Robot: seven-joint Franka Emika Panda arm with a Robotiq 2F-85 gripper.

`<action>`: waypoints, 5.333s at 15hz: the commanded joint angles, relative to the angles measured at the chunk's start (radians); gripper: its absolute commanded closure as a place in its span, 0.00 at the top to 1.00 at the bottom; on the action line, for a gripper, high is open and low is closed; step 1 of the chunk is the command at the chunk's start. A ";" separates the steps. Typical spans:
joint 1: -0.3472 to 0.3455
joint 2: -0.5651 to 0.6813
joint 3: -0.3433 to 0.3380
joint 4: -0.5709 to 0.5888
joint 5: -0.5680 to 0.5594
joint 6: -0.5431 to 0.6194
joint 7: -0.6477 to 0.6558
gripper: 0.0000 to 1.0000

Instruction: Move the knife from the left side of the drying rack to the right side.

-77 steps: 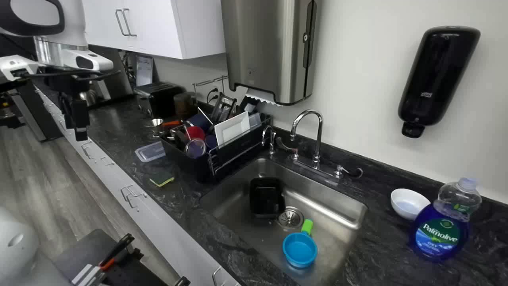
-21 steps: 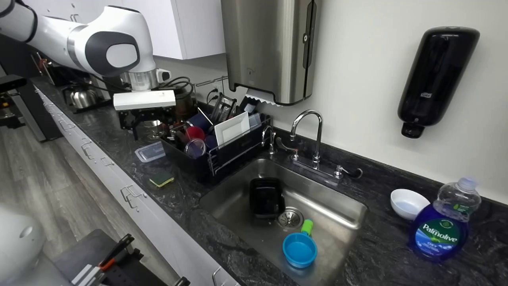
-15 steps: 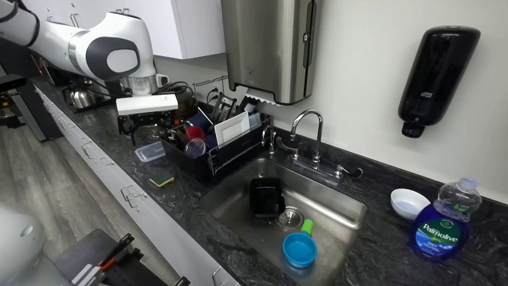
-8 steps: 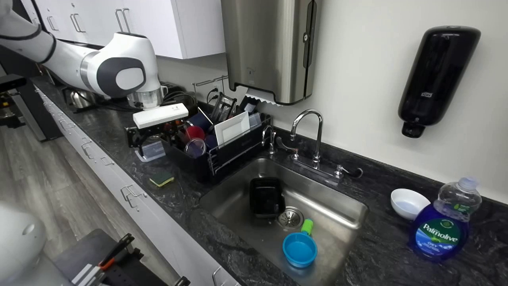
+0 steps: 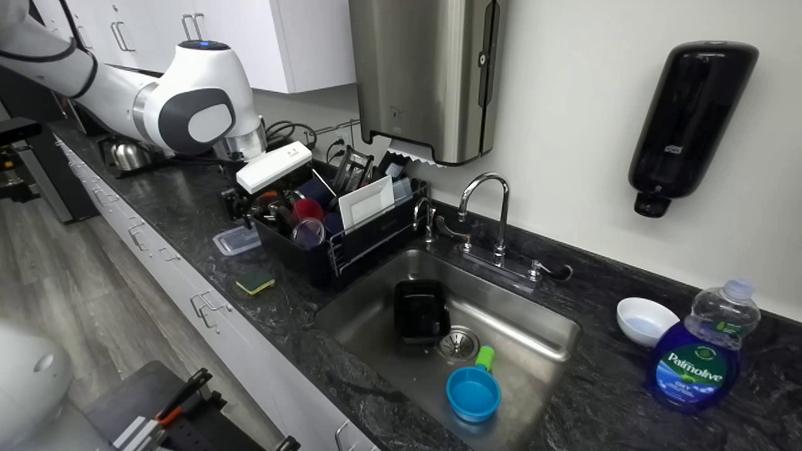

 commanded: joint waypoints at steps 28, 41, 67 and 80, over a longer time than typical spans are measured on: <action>0.066 -0.078 -0.117 -0.075 0.322 0.080 -0.475 1.00; 0.200 -0.069 -0.188 -0.073 0.743 0.139 -1.033 1.00; 0.449 0.107 -0.458 0.004 0.886 0.171 -1.221 1.00; 0.475 0.113 -0.485 0.014 0.883 0.180 -1.221 1.00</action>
